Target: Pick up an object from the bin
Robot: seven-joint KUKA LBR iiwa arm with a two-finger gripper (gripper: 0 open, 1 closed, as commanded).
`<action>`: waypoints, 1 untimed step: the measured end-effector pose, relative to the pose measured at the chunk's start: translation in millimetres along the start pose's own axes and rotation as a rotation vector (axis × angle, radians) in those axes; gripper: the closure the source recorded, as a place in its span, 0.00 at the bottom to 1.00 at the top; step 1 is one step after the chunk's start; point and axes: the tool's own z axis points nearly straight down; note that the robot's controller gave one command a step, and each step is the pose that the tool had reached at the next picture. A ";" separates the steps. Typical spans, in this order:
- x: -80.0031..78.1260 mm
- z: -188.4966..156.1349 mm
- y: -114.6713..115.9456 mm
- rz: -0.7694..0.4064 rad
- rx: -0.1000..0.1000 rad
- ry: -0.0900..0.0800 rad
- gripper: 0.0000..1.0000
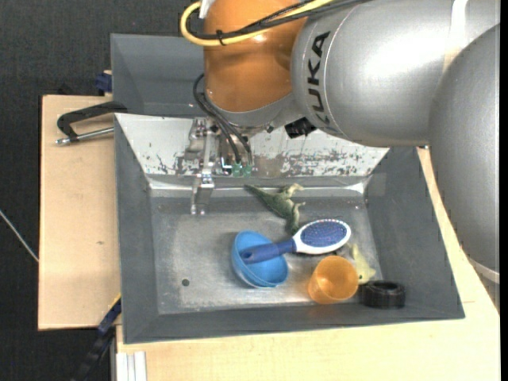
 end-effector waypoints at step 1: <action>50.2 110.1 -60.4 -0.011 0.003 0.002 0.00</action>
Offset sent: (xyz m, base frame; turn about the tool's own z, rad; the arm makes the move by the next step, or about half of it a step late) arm -0.0485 -0.0588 -0.1057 -0.0120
